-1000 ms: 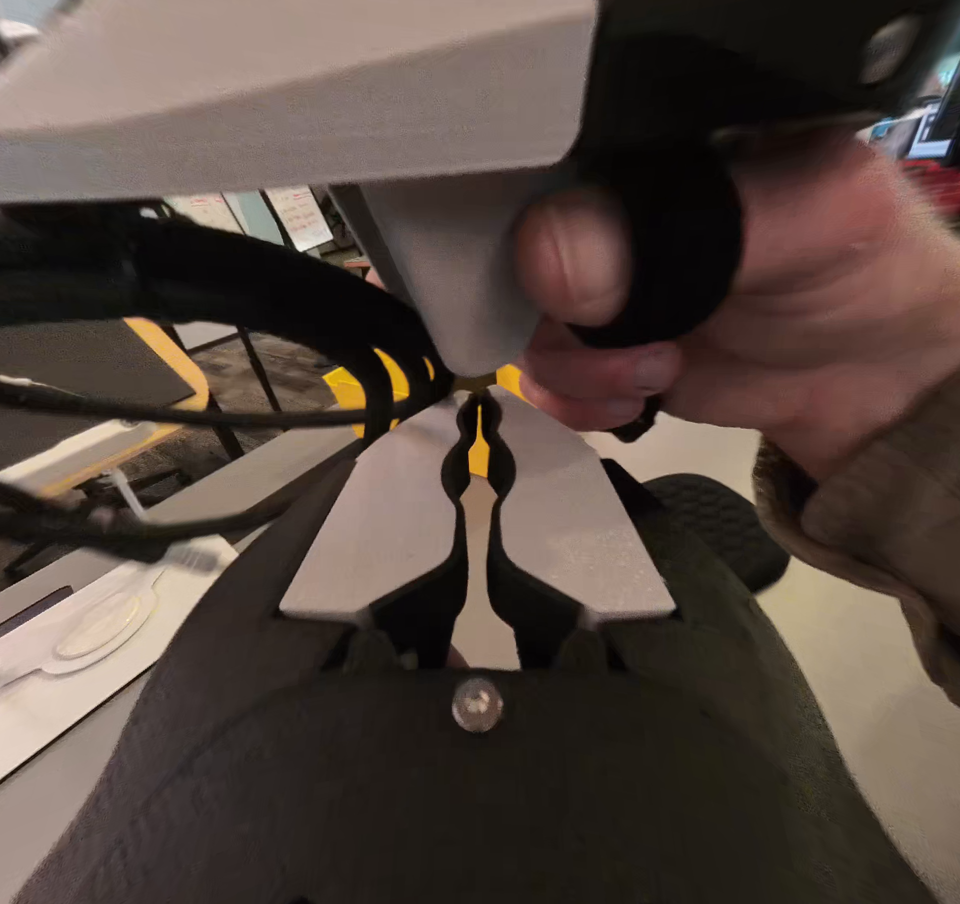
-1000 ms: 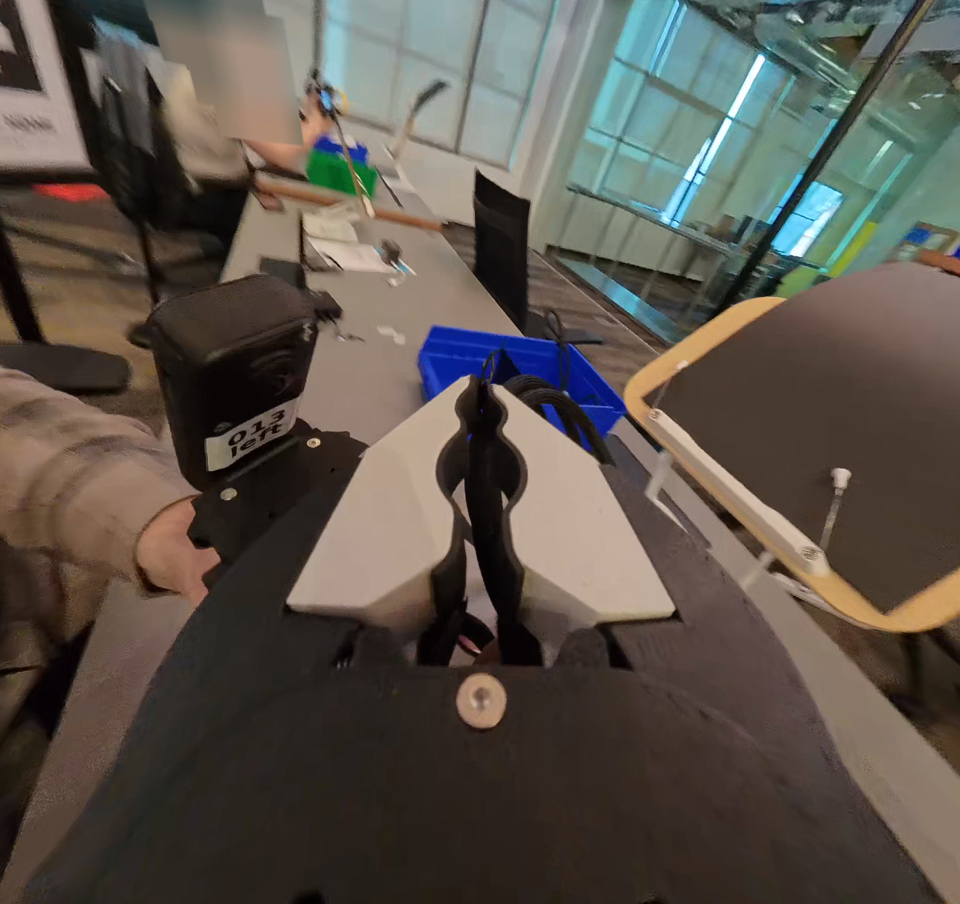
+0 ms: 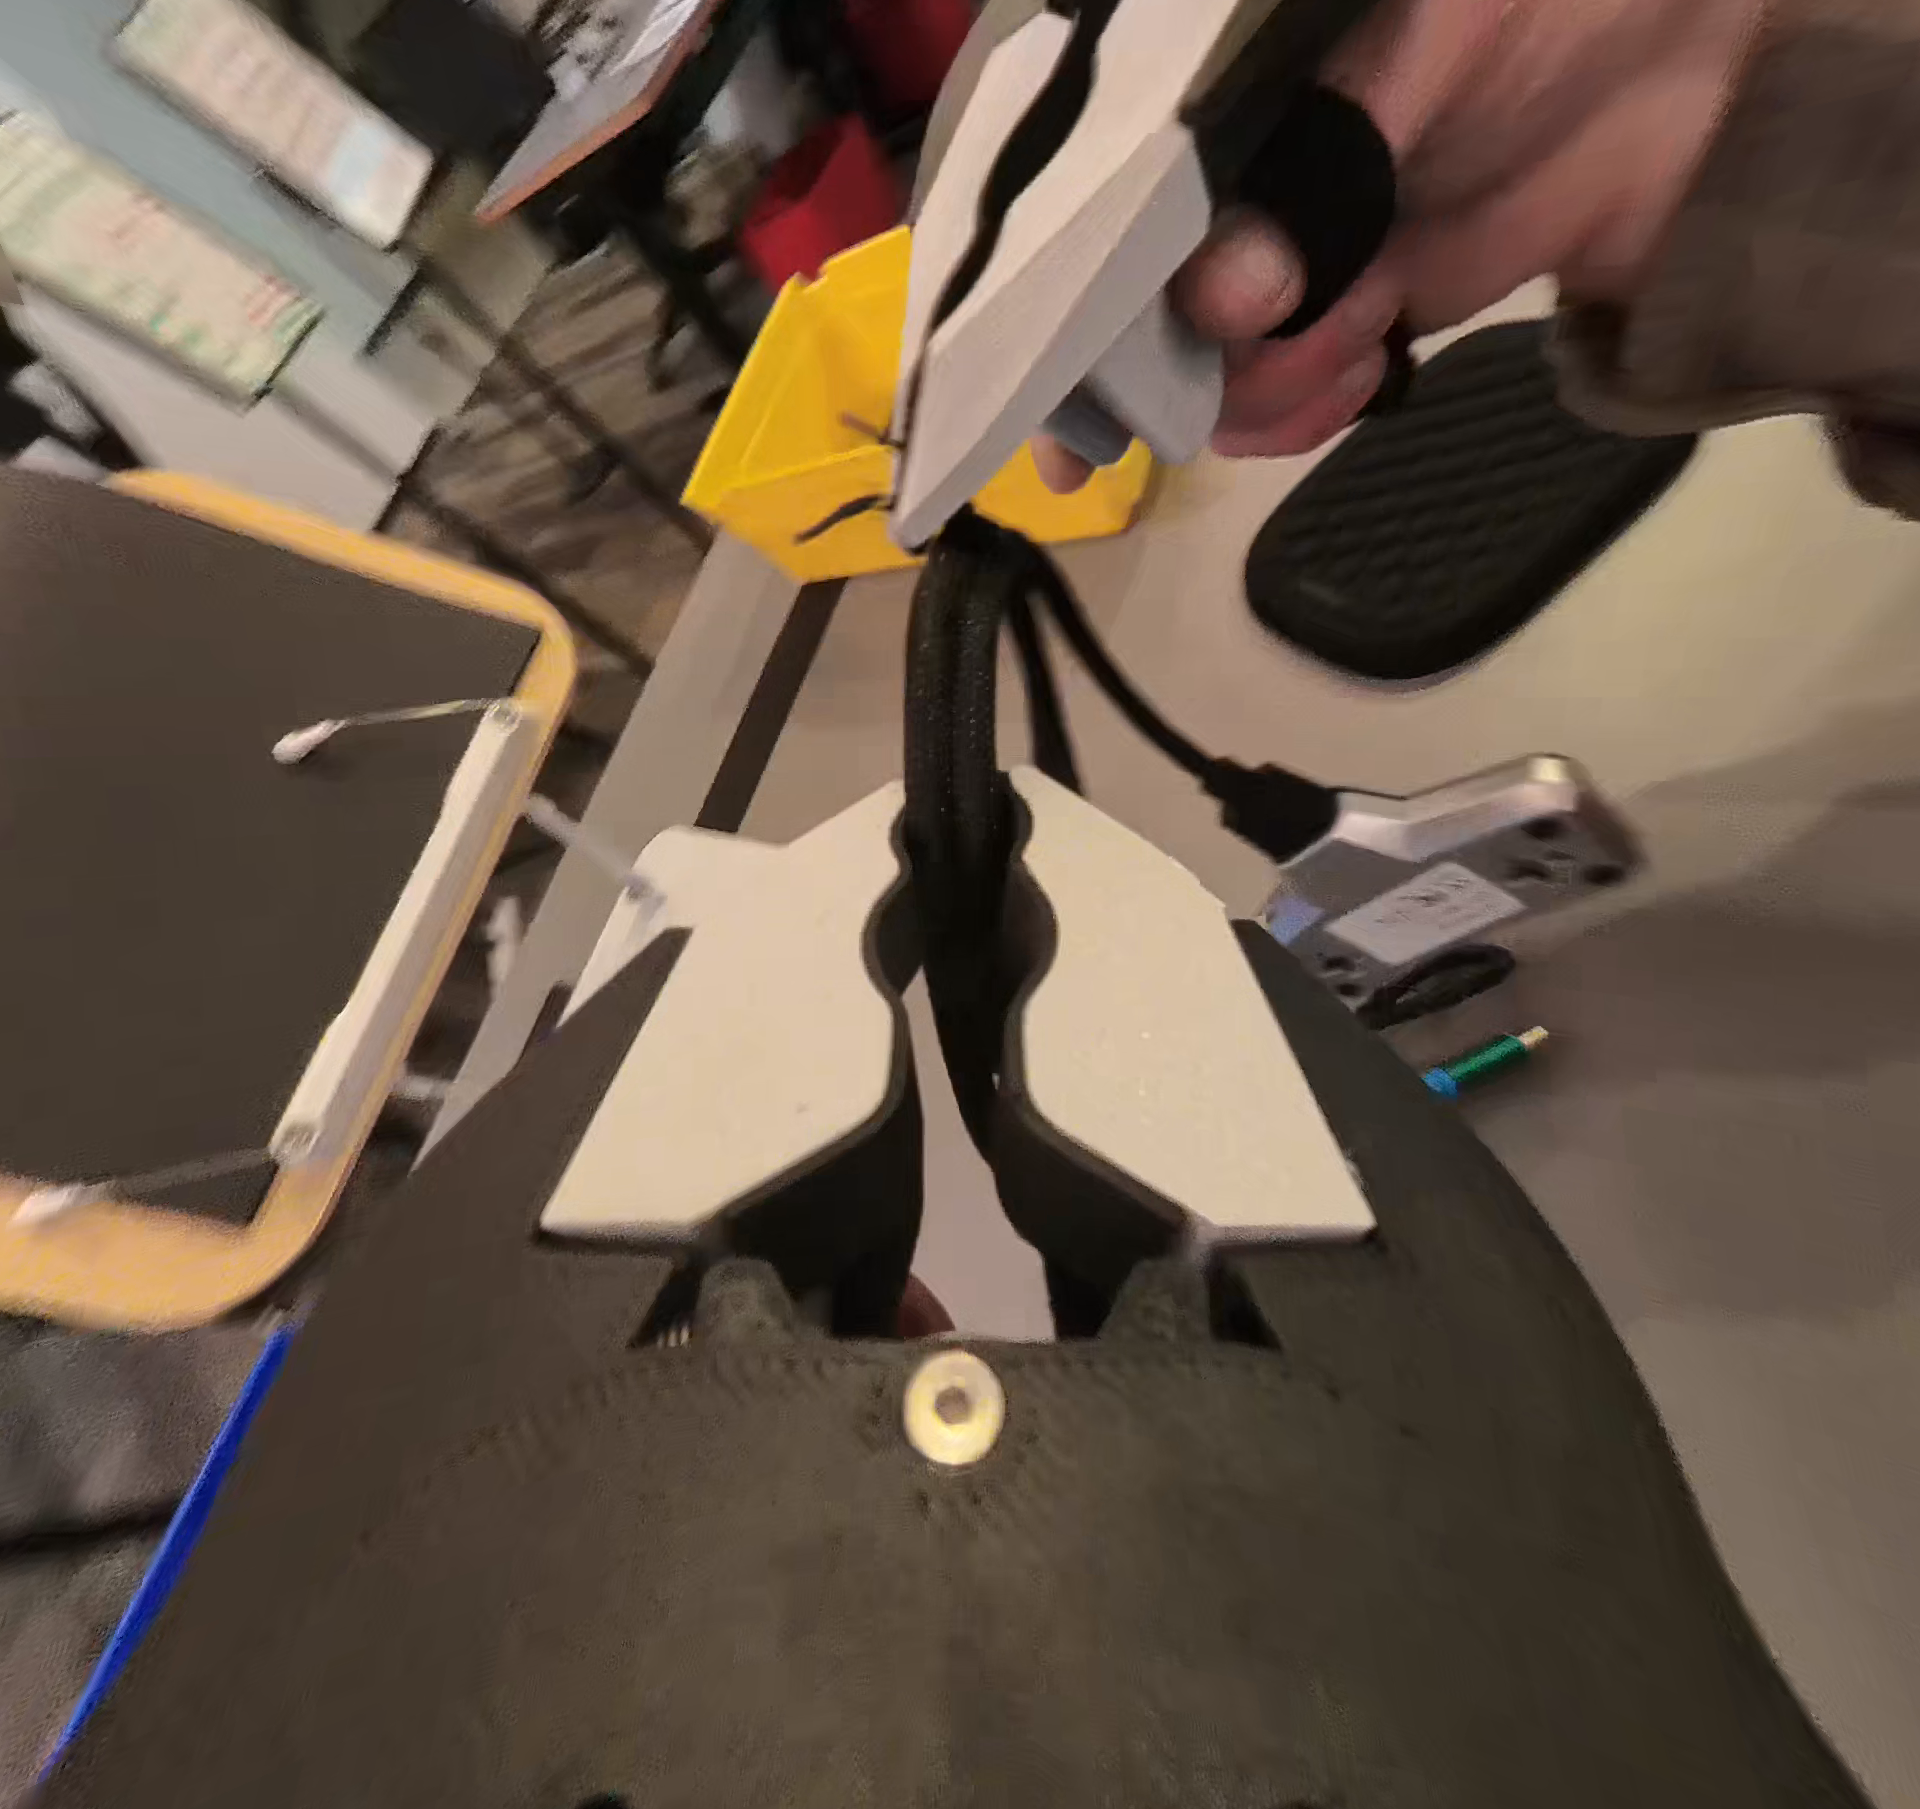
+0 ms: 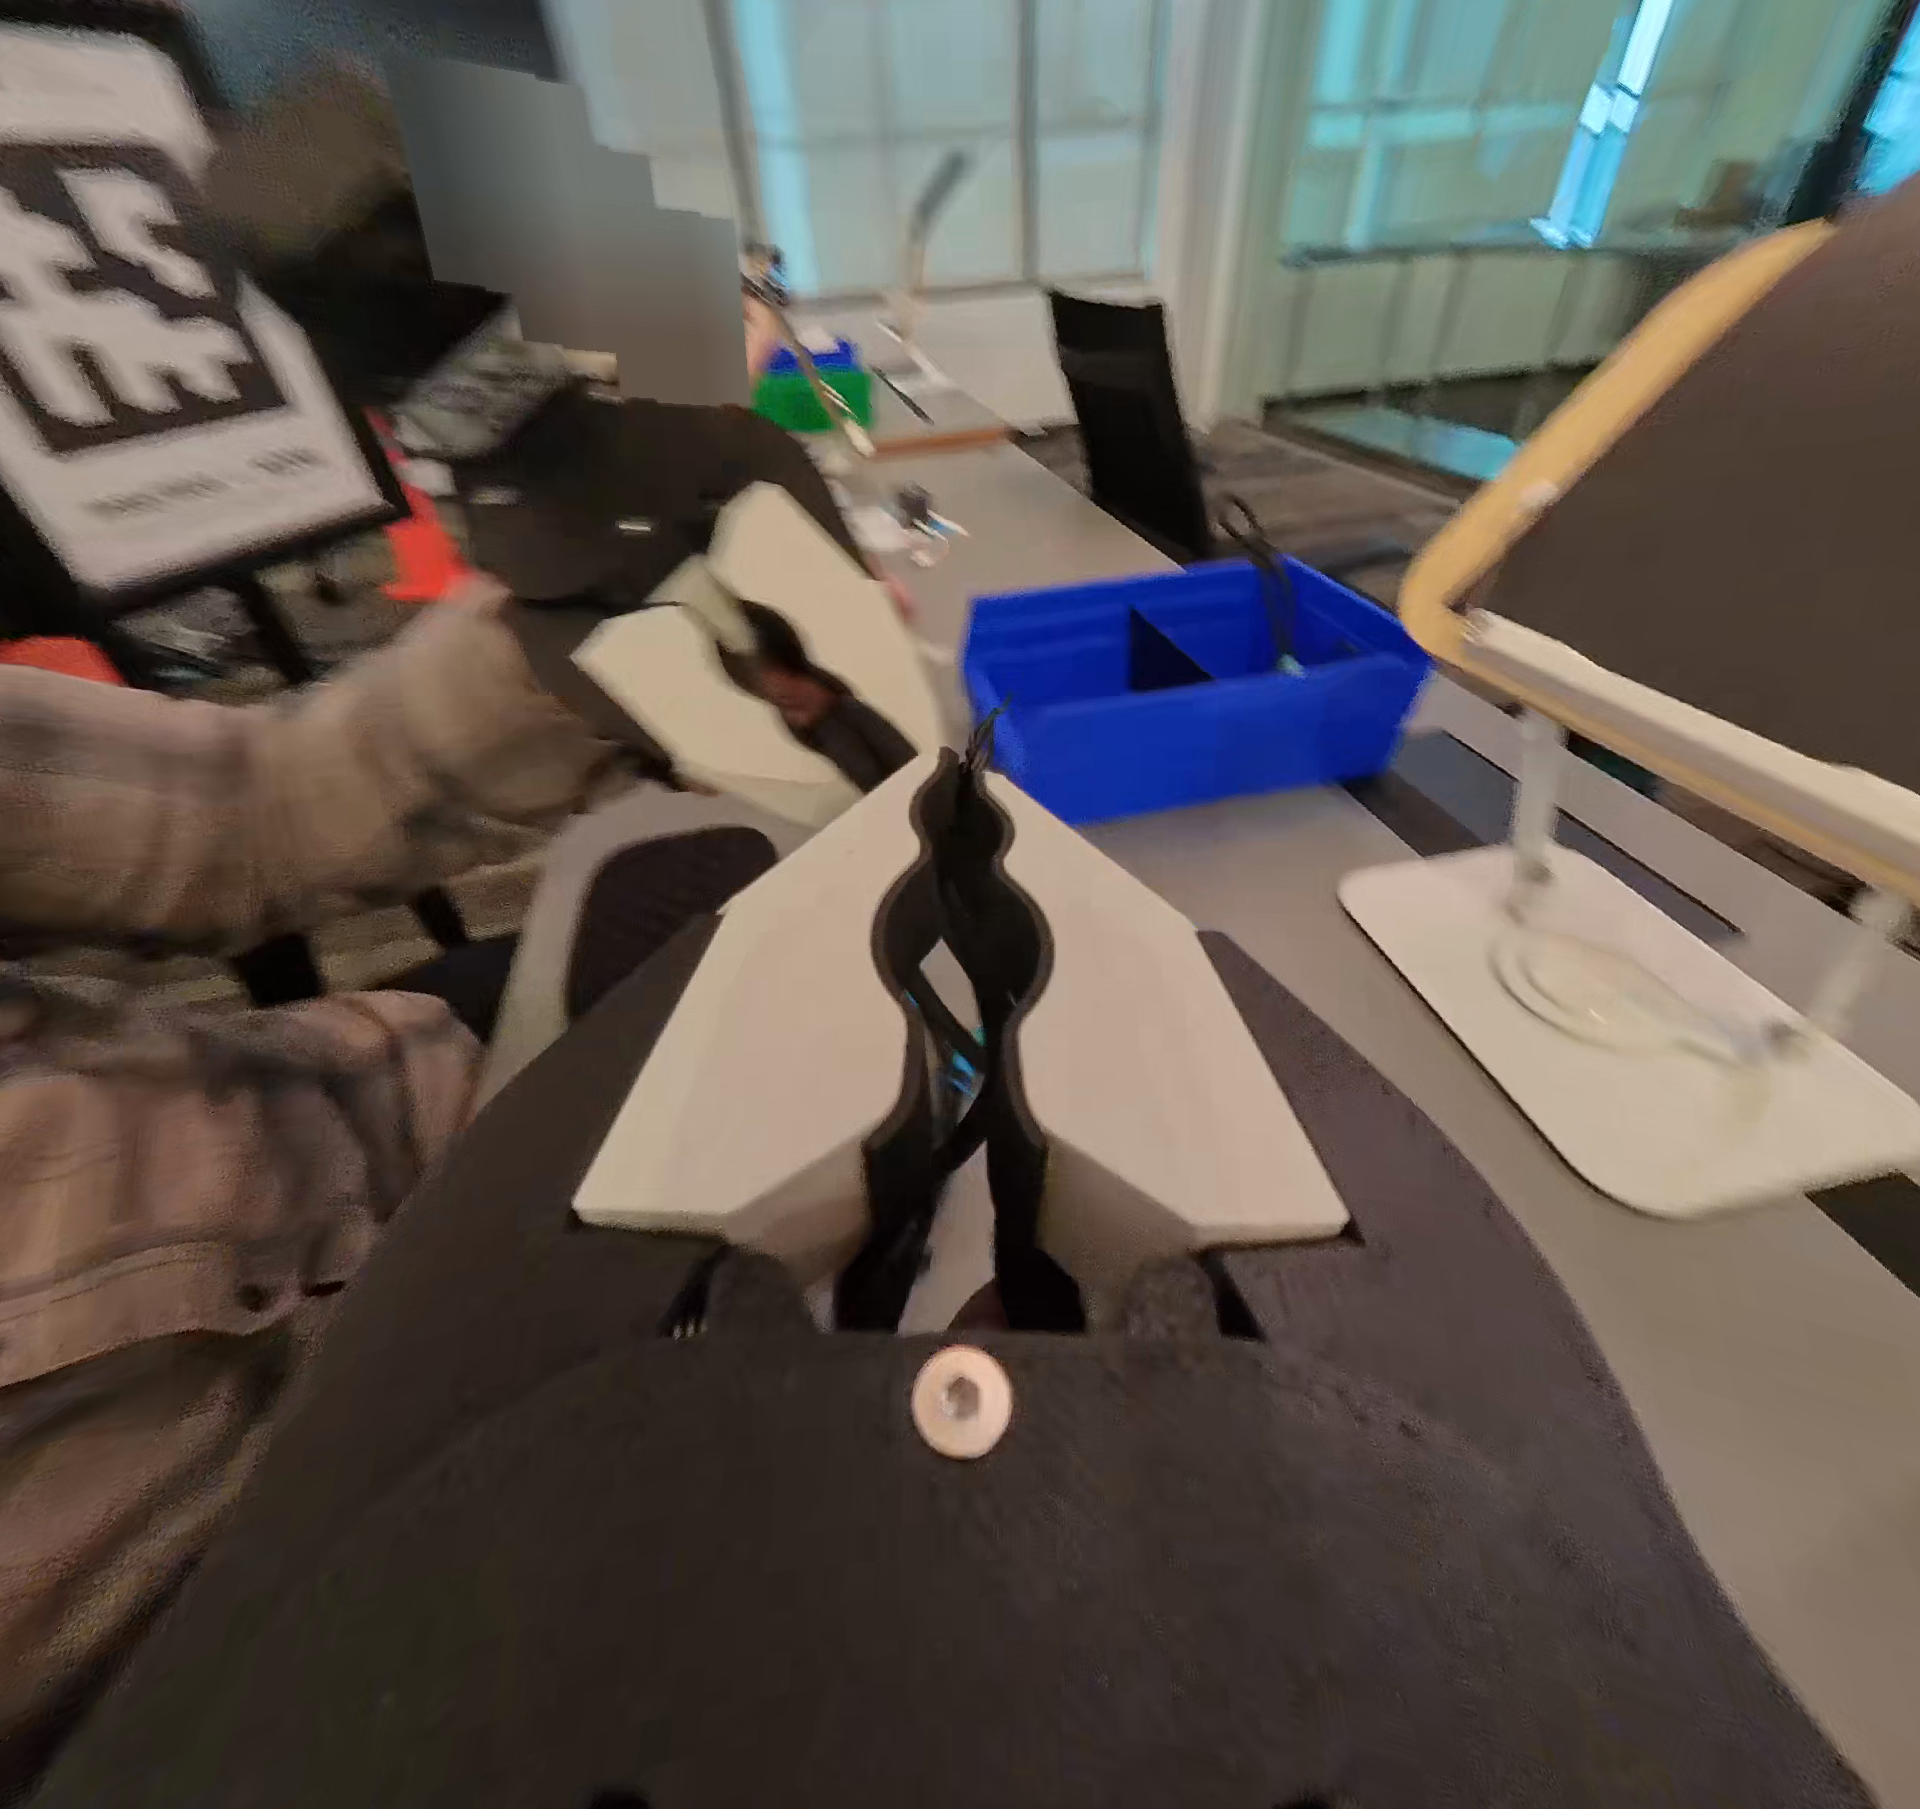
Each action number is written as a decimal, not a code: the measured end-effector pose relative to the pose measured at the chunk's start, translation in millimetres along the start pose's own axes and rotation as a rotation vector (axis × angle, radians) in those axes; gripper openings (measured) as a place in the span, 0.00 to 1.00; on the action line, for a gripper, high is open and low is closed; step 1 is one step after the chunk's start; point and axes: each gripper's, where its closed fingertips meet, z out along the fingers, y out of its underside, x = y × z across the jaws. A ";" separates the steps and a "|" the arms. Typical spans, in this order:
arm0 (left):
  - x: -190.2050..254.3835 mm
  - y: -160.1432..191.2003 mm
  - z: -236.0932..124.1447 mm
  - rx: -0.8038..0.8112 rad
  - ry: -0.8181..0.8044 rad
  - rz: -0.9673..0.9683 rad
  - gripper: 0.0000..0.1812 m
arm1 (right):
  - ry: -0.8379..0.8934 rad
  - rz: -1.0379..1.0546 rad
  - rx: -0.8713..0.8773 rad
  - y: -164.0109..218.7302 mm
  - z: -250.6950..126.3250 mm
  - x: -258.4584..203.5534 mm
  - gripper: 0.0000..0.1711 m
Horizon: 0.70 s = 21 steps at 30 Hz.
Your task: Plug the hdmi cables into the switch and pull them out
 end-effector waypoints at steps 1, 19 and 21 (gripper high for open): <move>6.5 0.8 2.2 -0.043 -0.057 0.009 0.07 | 0.049 -0.005 -0.036 5.3 1.1 7.7 0.00; 64.8 -57.1 53.8 0.397 -0.077 -0.335 0.23 | 0.019 -0.065 0.035 -17.5 6.2 -13.5 0.00; 65.1 -52.6 60.3 0.368 -0.093 -0.341 0.19 | 0.033 -0.104 -0.023 -9.3 13.9 -14.4 0.00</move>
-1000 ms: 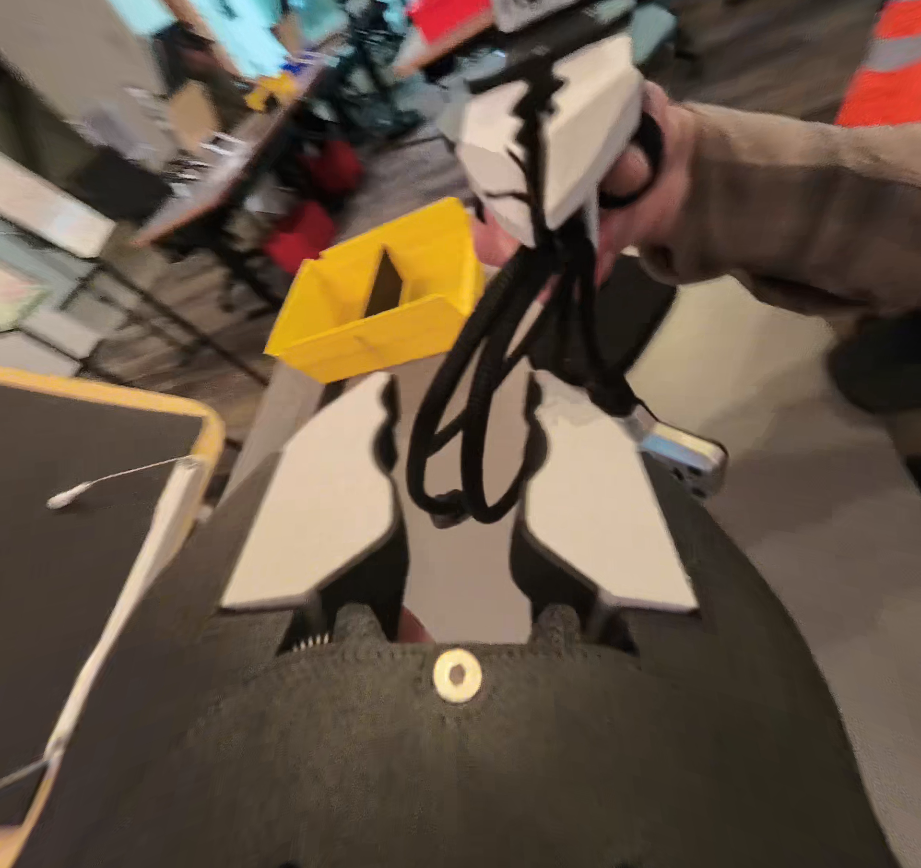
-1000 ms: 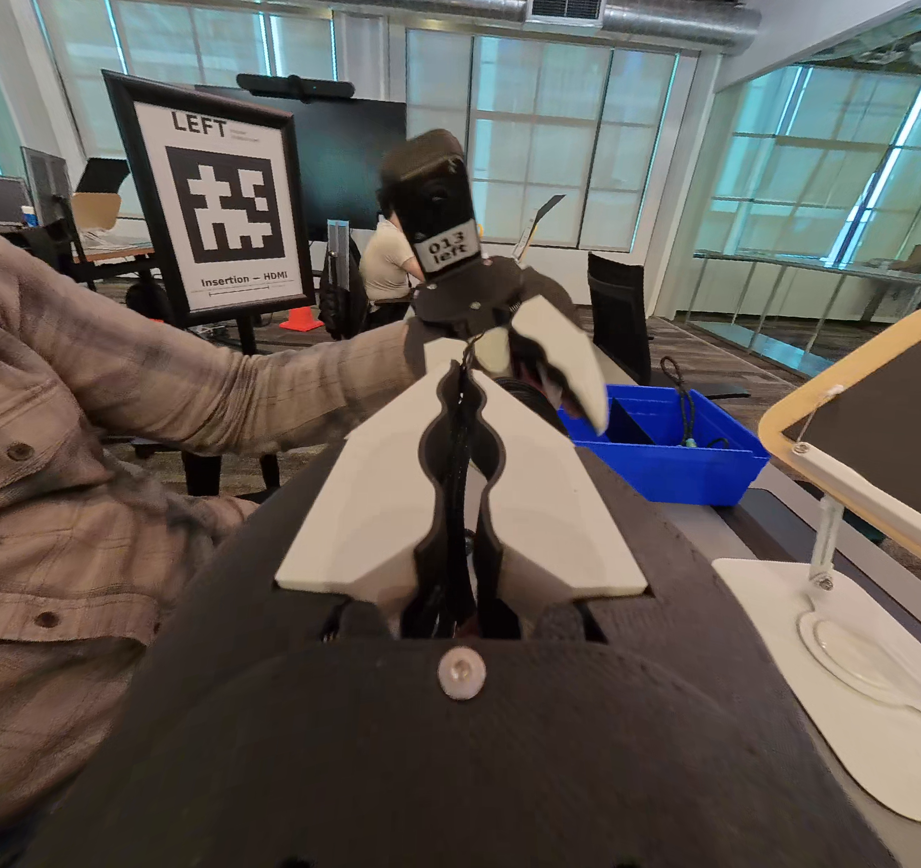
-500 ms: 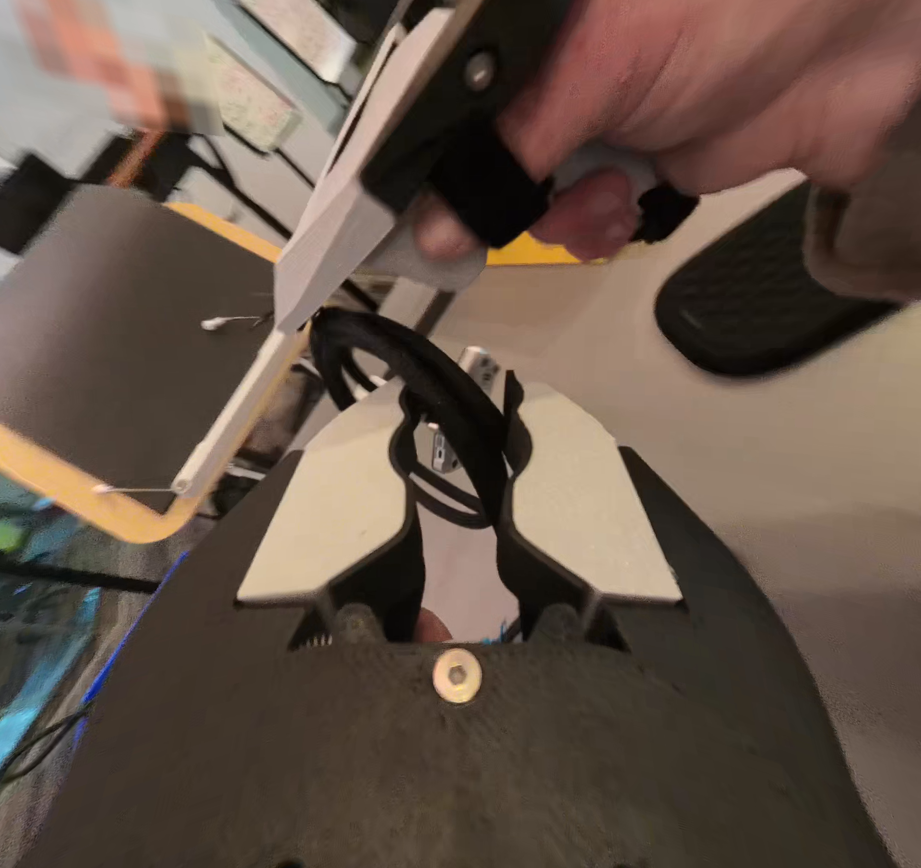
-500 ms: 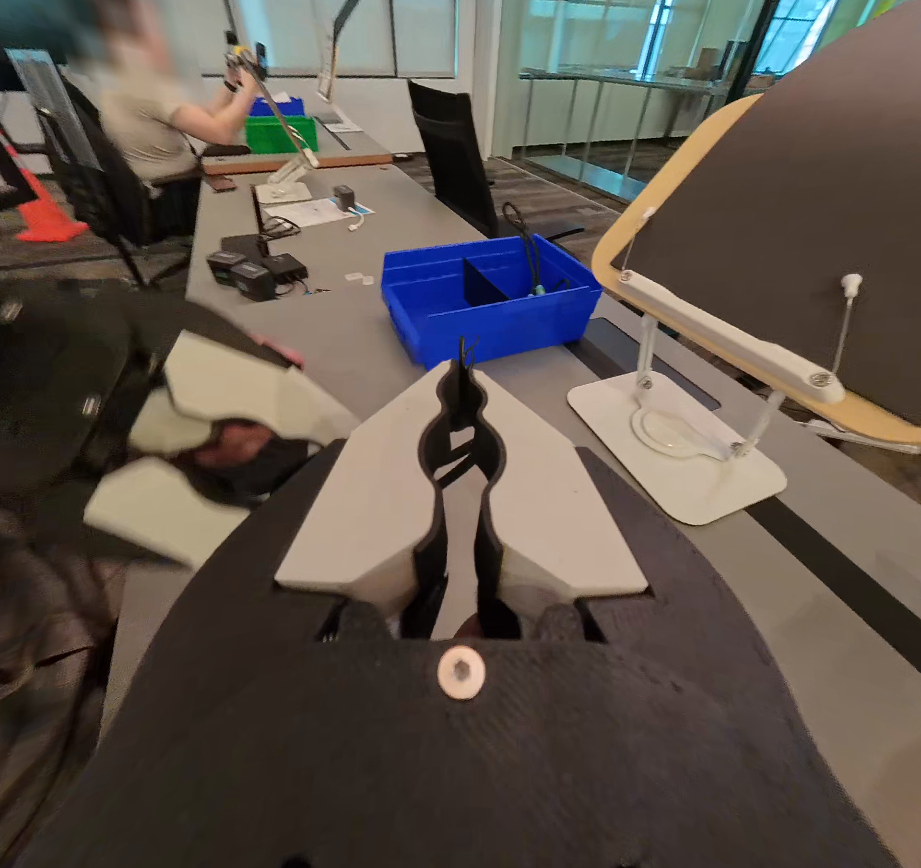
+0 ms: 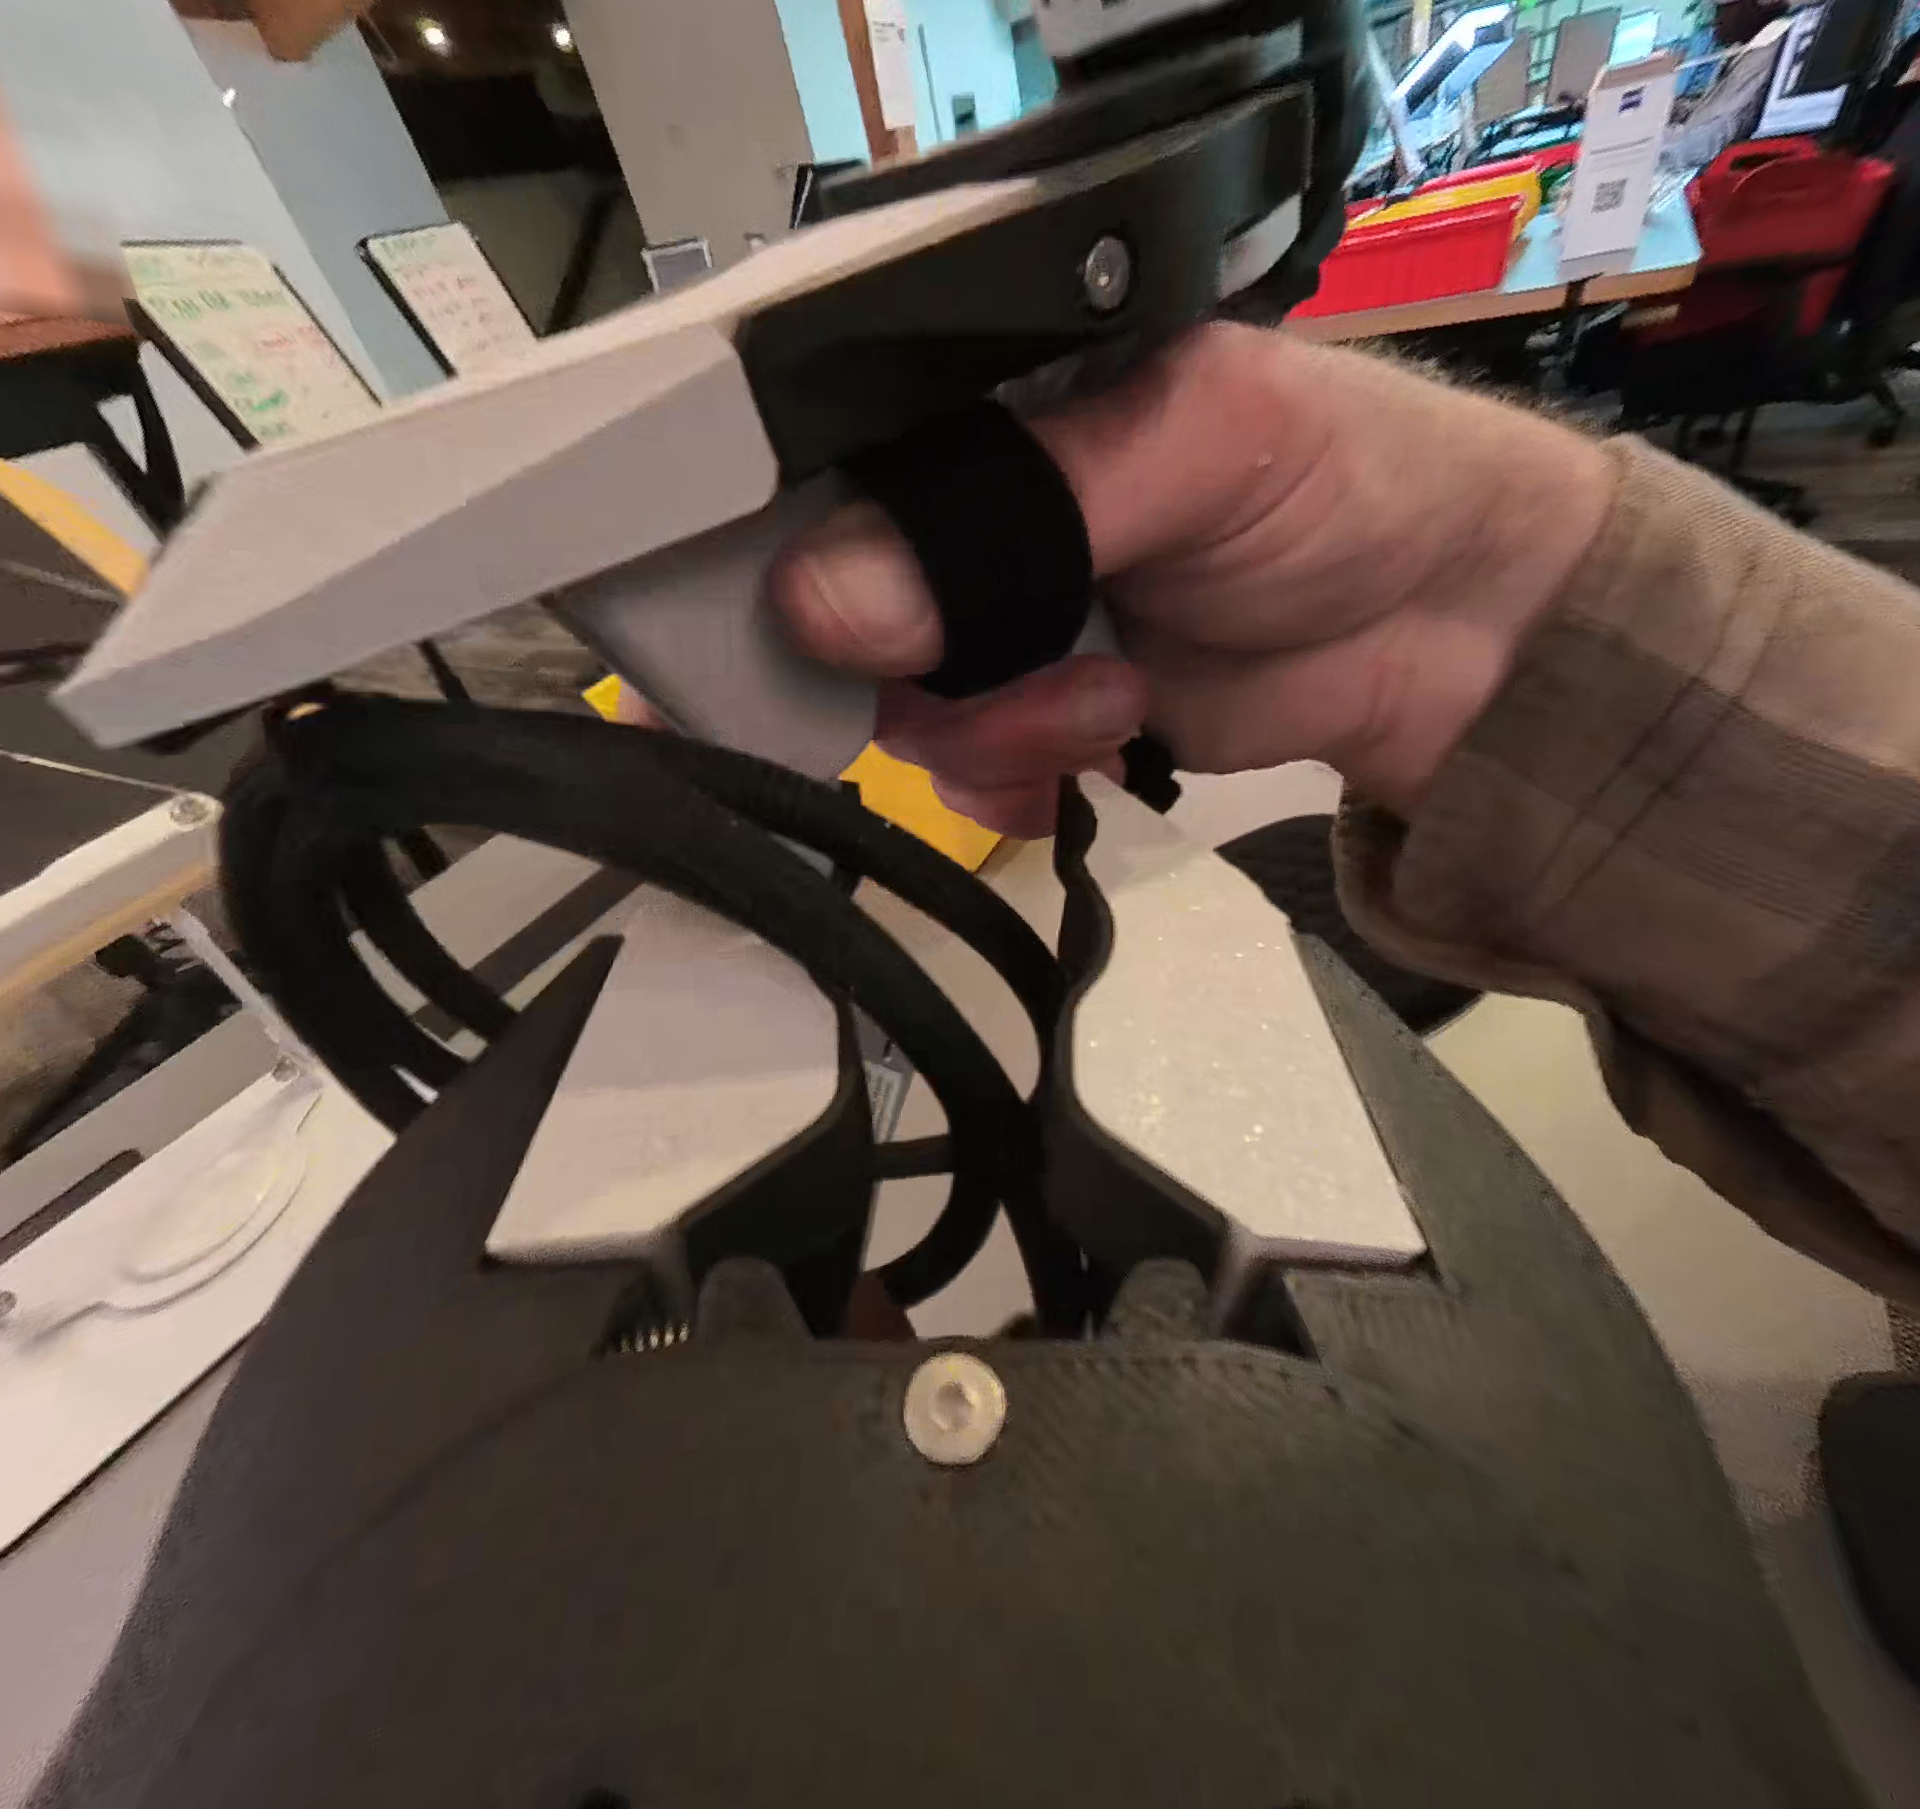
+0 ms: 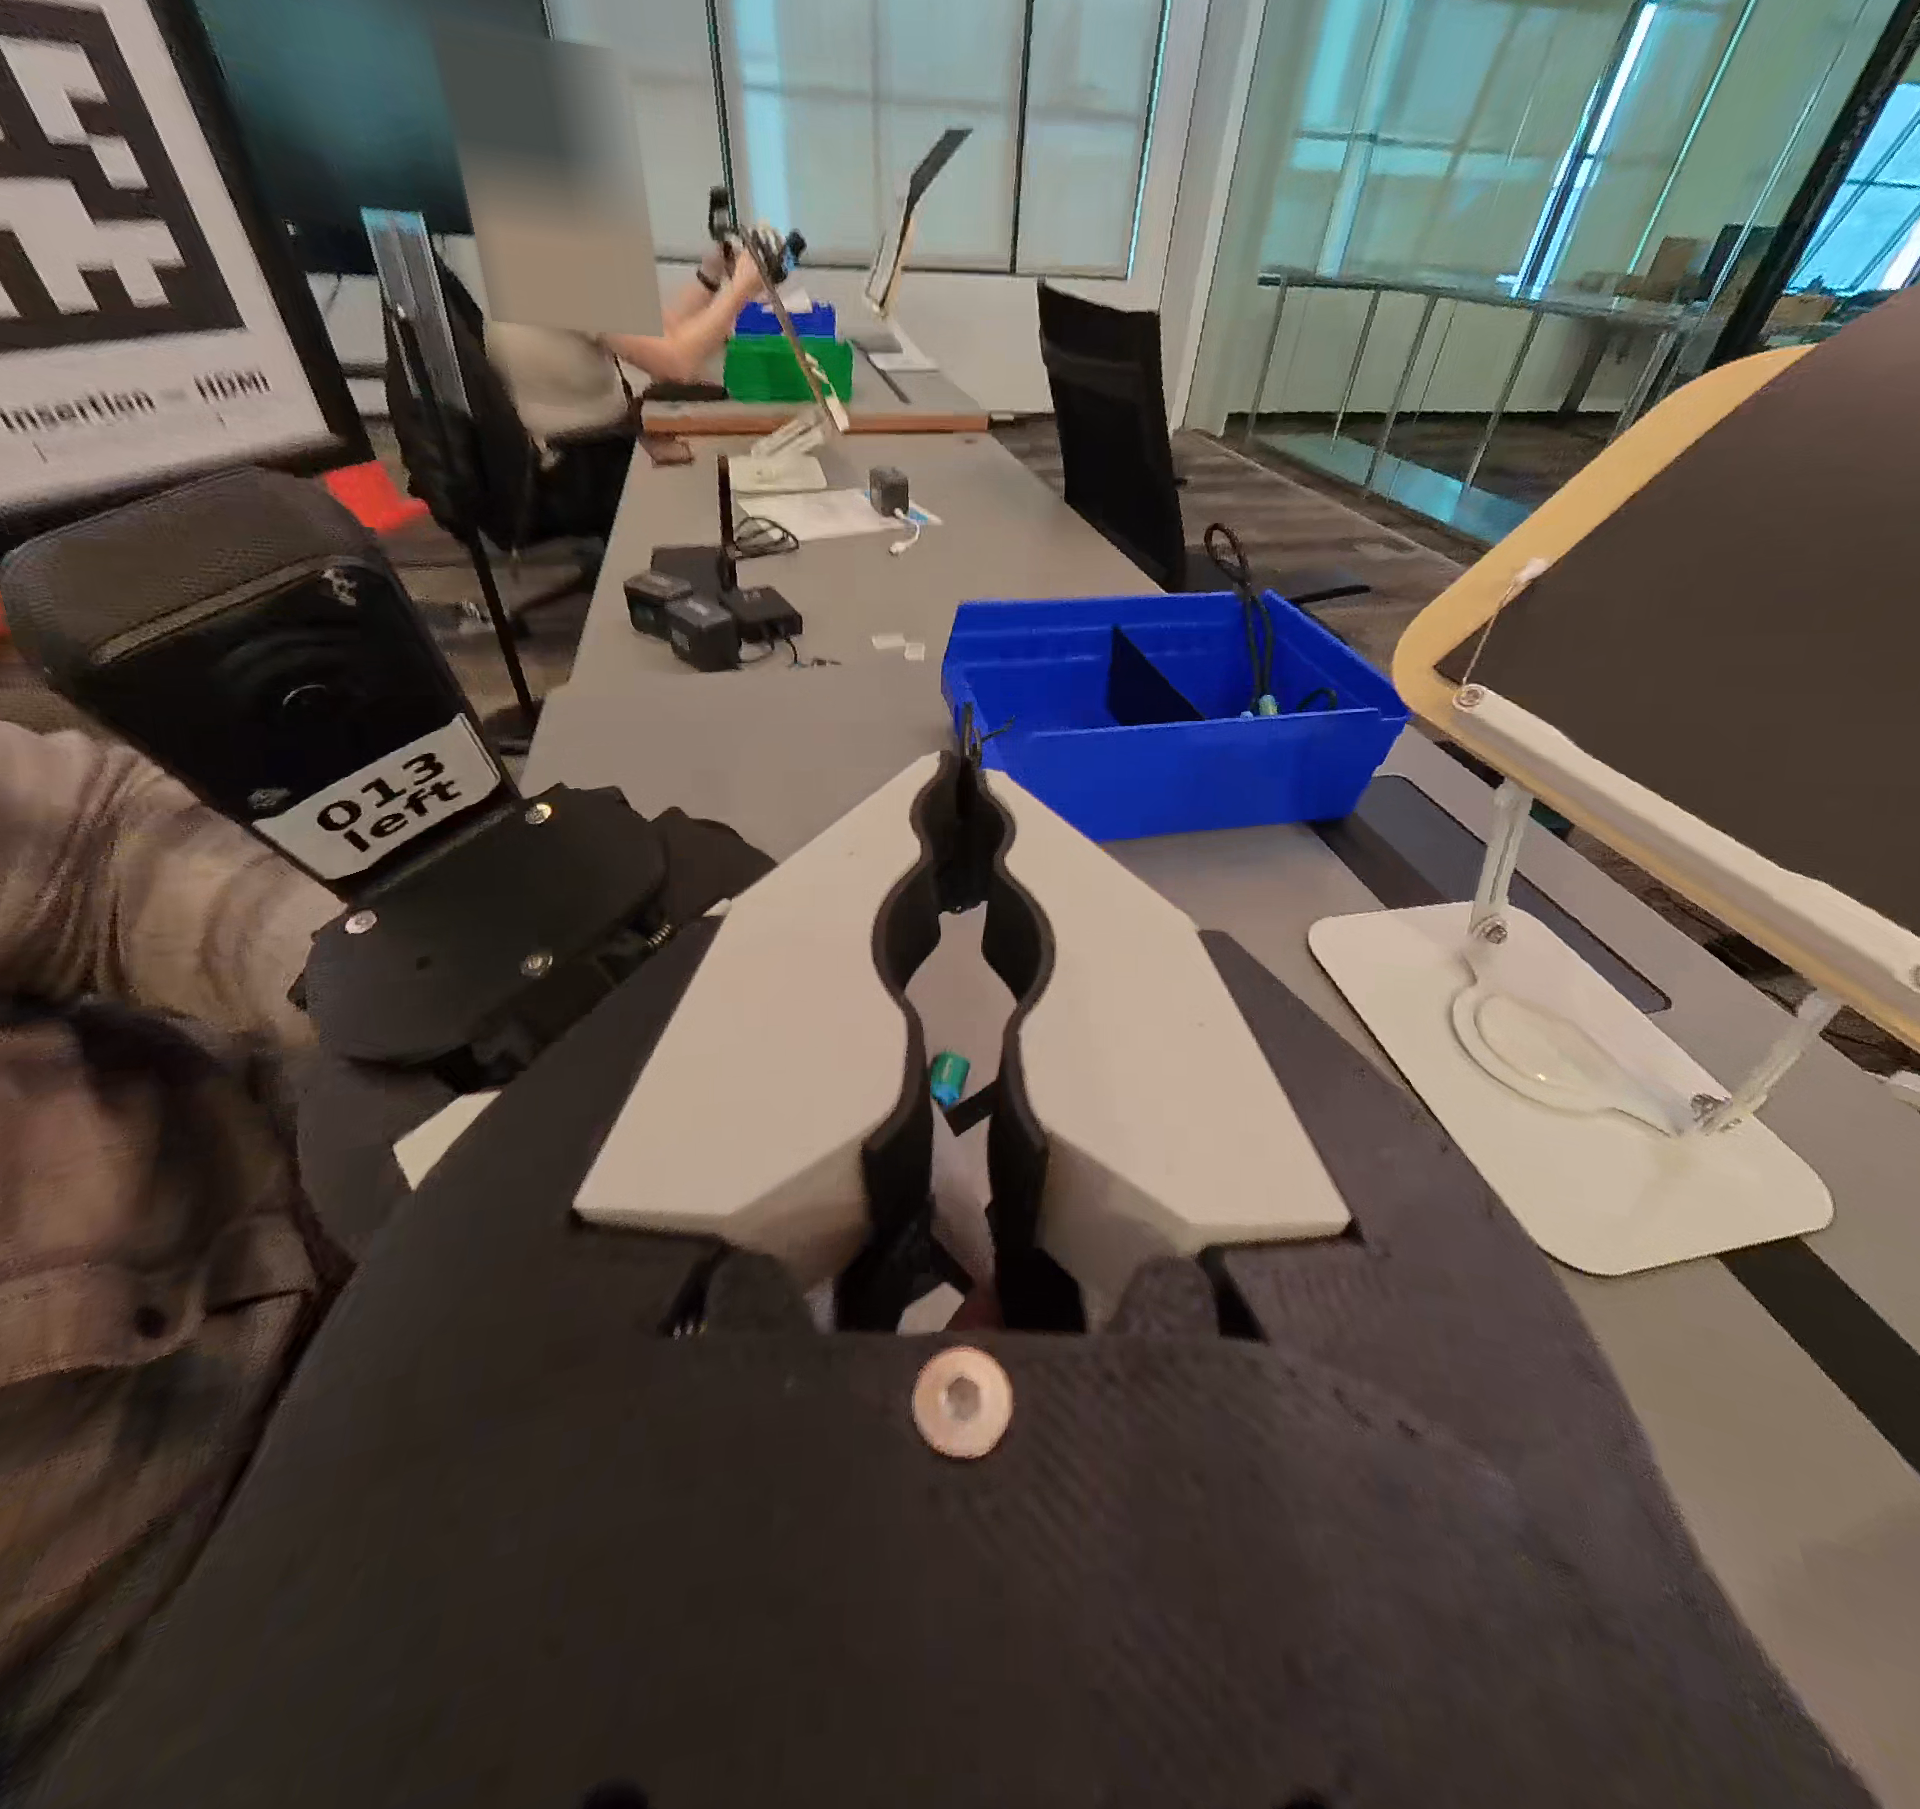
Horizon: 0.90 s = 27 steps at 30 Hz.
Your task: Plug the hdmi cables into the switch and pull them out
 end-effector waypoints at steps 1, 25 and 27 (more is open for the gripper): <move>-0.9 1.6 0.7 -0.006 -0.017 0.004 0.19 | 0.001 -0.011 -0.013 1.8 1.8 -1.1 0.00; -48.9 -20.1 -42.4 0.043 0.566 0.034 0.08 | -0.252 0.028 0.175 -34.0 -10.5 -44.1 0.00; -61.0 -17.6 -40.7 0.027 0.508 0.026 0.06 | -0.221 0.039 0.167 -31.6 -12.5 -36.4 0.00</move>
